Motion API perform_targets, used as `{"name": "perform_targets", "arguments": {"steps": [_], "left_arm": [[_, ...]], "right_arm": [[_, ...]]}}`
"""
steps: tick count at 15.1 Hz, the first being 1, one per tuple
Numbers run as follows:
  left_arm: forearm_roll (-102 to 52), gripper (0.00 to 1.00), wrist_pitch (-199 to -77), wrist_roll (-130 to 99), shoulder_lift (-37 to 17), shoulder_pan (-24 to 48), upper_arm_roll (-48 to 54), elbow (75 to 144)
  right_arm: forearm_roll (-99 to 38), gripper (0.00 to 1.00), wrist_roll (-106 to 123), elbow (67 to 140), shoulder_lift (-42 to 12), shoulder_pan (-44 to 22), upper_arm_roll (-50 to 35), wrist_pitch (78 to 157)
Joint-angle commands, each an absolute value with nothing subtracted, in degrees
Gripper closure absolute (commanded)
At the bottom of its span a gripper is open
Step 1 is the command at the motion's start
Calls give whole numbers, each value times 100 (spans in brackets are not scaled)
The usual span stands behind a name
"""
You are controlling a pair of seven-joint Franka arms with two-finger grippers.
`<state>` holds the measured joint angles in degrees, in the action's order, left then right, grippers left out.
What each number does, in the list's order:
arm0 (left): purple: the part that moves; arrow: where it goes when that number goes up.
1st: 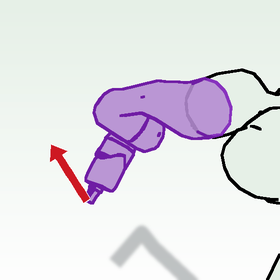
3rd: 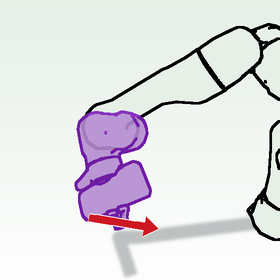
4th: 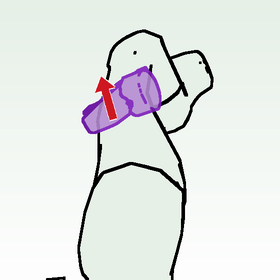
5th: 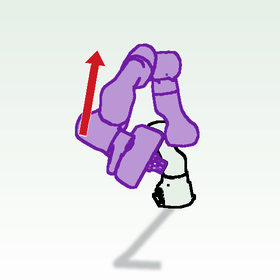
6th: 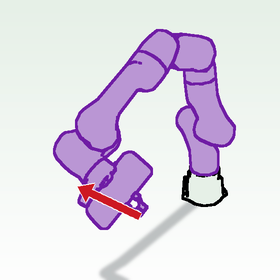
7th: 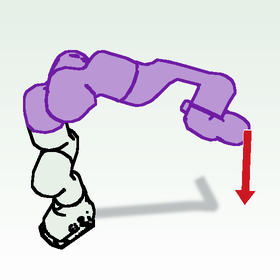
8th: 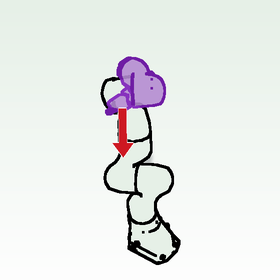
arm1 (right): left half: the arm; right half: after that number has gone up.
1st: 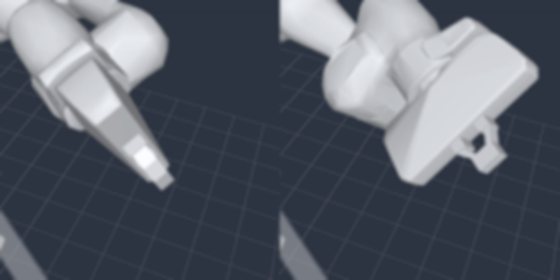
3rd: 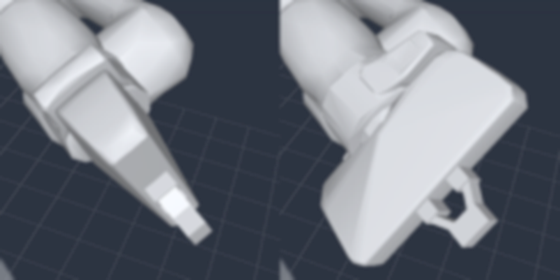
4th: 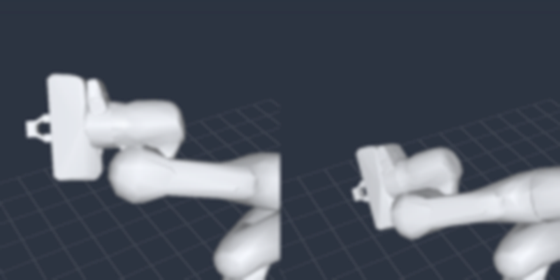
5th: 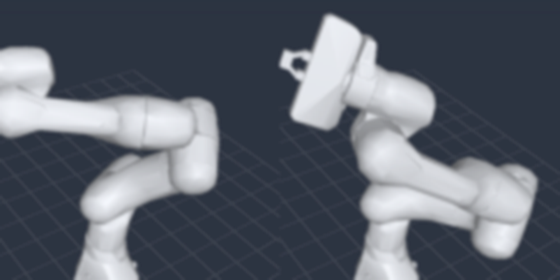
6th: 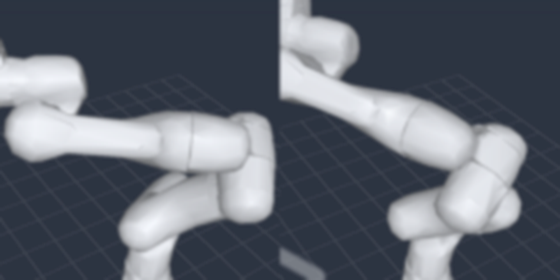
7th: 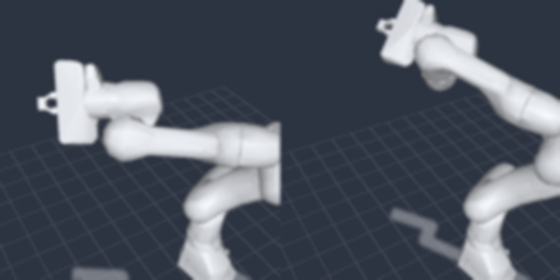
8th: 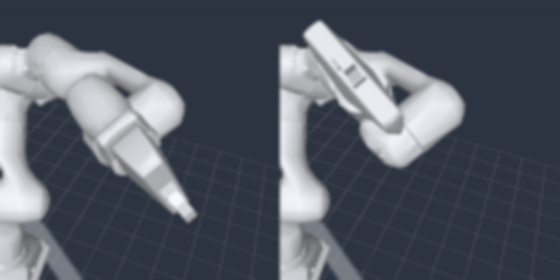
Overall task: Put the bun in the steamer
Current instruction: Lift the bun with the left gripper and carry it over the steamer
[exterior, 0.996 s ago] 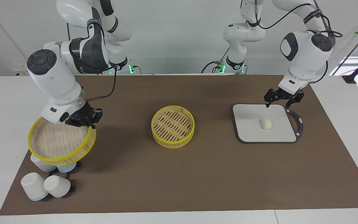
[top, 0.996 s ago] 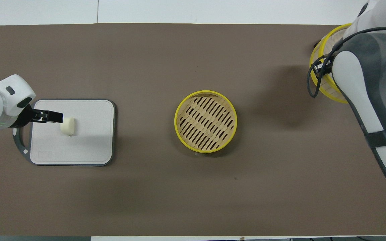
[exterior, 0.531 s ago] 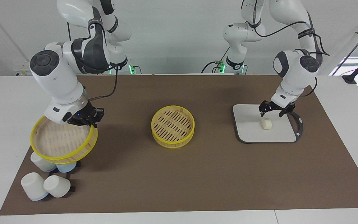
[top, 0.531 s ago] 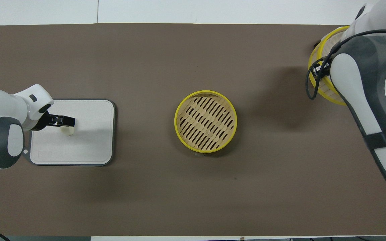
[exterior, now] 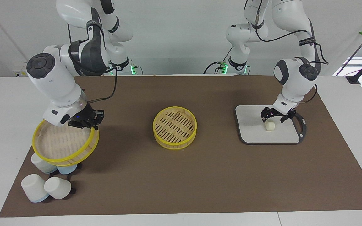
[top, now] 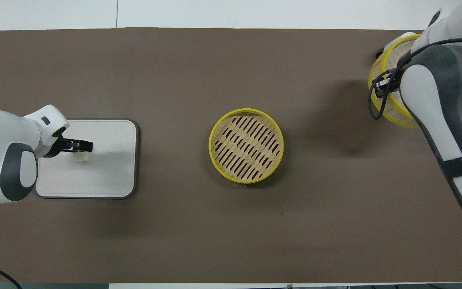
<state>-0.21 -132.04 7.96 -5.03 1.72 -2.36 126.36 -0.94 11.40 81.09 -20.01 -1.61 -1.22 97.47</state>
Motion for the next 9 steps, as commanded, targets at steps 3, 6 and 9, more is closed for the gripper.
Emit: {"name": "perform_targets", "arguments": {"steps": [3,6,9], "left_arm": [[97,5,-13509,765,-703,79,-211,12753],[97,15,-13526,765,-738,70,-220,12744],[97,27,-13491,747,-729,70,-211,12753]], "right_arm": [[-185,100,1178,8429,-1731,-88,-185,9896],[-185,100,1186,8464,-1731,-79,-185,9914],[-185,100,1178,8464,-1723,-88,-185,9914]]}}
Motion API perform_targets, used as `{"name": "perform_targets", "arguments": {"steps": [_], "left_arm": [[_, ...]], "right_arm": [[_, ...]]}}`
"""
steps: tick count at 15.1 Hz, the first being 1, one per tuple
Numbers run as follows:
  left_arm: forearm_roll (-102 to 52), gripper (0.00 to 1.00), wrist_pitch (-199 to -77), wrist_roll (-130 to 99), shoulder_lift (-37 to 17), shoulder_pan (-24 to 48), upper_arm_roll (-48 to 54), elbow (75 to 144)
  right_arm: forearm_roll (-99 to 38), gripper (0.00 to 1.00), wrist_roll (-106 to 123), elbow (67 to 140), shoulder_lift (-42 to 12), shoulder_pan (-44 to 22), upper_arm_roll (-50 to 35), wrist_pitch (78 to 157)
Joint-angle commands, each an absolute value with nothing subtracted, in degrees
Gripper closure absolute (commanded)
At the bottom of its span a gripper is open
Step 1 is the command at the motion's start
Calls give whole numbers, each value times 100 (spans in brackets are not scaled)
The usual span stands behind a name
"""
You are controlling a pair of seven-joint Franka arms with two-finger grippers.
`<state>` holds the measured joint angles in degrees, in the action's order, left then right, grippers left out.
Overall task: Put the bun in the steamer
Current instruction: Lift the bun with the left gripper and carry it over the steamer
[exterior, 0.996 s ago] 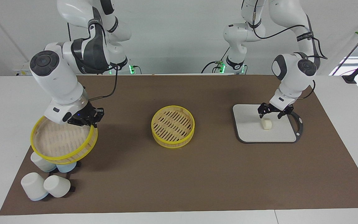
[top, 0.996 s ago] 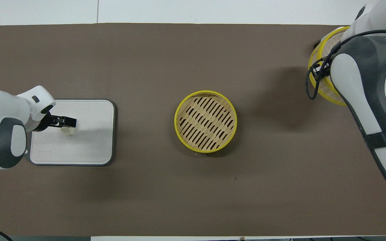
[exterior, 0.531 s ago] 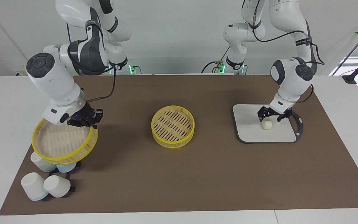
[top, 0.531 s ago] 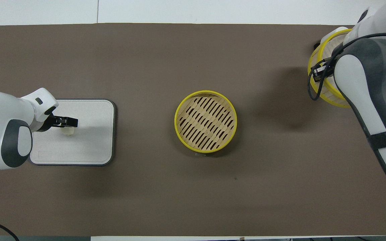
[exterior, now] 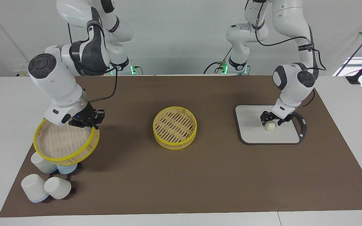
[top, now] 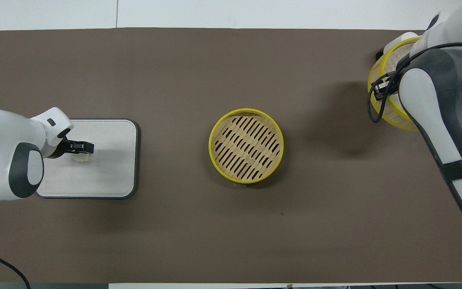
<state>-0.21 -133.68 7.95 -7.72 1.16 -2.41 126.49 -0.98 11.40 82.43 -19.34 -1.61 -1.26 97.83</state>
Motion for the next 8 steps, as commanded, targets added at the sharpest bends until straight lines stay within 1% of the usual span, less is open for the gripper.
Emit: {"name": "perform_targets", "arguments": {"steps": [1,2,3,5,6,8], "left_arm": [[97,28,-13474,686,-729,79,-211,12753],[97,32,-13474,625,-729,97,-211,12762],[97,41,-13456,624,-729,105,-211,12770],[97,62,-13447,624,-729,105,-211,12762],[97,66,-13447,615,-729,105,-211,12762],[97,68,-13430,554,-729,97,-211,12709]], "right_arm": [[-185,100,1178,8464,-1723,-79,-185,9914],[-185,100,1178,8473,-1723,-88,-185,9914],[-185,100,1178,8473,-1723,-88,-185,9914],[-185,100,1178,8464,-1723,-88,-185,9905],[-193,100,1178,8464,-1723,-79,-193,9905],[-193,100,1178,8464,-1723,-88,-185,9905]]}}
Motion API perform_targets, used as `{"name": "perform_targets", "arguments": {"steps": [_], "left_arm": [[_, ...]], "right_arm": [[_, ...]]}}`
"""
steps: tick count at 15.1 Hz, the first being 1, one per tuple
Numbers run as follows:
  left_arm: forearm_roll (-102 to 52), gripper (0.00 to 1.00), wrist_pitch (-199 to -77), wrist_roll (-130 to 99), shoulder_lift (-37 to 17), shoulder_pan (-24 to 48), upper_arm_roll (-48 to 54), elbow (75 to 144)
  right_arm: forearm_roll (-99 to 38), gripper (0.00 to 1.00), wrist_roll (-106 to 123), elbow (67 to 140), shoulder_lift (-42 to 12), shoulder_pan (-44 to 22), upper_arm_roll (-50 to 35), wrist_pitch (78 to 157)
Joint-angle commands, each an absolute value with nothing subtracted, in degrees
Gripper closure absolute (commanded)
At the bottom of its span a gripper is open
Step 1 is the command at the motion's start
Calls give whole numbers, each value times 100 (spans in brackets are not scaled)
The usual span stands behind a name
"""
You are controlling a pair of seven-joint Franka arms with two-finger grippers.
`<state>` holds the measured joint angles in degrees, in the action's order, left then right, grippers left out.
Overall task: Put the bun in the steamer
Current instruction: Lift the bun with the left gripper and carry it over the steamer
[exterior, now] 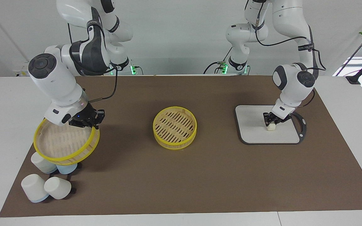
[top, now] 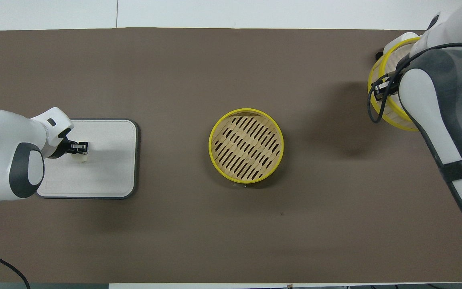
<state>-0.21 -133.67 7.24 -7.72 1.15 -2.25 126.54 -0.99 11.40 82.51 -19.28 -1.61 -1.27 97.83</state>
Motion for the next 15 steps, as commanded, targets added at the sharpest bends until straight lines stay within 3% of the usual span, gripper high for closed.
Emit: {"name": "perform_targets", "arguments": {"steps": [1,4,7,11,15], "left_arm": [[88,68,-13369,502,-729,114,-211,12631],[53,68,-11995,99,-791,341,-158,11353],[18,68,-10568,-1208,-1159,1201,-150,9804],[-570,67,-10476,-2782,-1520,2379,-167,9062],[-510,65,-10468,-4155,-2599,3443,-193,7790]], "right_arm": [[-193,100,1178,8464,-1723,-88,-185,9905],[-193,100,1178,8464,-1723,-79,-185,9905],[-193,100,1186,8481,-1723,-88,-185,9905],[-193,100,1187,8517,-1696,-88,-185,9932],[-193,100,1187,8517,-1696,-88,-185,9949]]}}
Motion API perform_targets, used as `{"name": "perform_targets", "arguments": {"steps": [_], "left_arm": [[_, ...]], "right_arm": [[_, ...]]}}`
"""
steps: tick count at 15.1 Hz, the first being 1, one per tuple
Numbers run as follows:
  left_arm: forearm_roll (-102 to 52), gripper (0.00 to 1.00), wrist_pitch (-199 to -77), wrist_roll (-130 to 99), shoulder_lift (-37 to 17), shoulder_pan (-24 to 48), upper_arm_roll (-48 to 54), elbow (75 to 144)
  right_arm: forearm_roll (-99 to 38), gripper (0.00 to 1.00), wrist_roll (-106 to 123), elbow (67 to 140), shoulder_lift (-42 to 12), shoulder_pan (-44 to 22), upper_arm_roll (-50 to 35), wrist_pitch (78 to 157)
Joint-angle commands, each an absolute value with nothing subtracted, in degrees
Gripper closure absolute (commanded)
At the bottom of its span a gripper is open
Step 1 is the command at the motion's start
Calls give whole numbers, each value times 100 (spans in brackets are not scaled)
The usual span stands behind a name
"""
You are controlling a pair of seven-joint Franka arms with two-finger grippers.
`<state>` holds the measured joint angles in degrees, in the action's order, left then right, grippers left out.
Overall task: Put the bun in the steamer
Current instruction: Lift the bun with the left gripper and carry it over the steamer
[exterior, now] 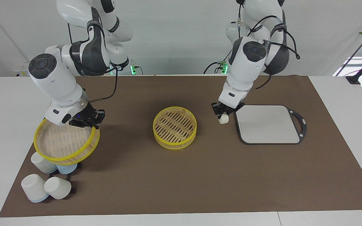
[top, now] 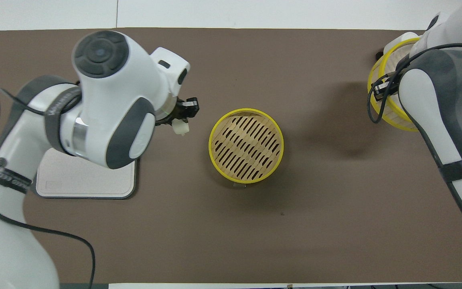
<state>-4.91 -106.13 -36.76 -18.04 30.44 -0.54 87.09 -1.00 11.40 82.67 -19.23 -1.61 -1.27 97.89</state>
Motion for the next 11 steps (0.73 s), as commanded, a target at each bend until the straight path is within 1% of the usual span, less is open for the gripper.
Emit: {"name": "perform_targets", "arguments": {"steps": [1,3,6,9,11], "left_arm": [[-431,63,-10520,-4383,-2880,3654,-211,7674],[-317,62,-10861,-4718,-3171,3910,-202,7612],[-264,62,-10995,-4737,-3348,4253,-193,7725],[-272,62,-11231,-4737,-3340,4307,-176,7980],[-272,60,-11495,-4781,-3287,4438,-176,8330]], "right_arm": [[-193,100,1187,8551,-1696,-88,-185,9967],[-193,100,1187,8639,-1679,-79,-185,10089],[-193,100,1195,8763,-1608,-70,-185,10178],[-193,100,1195,8789,-1600,-70,-185,10178],[-193,100,1187,8789,-1608,-70,-185,10178]]}}
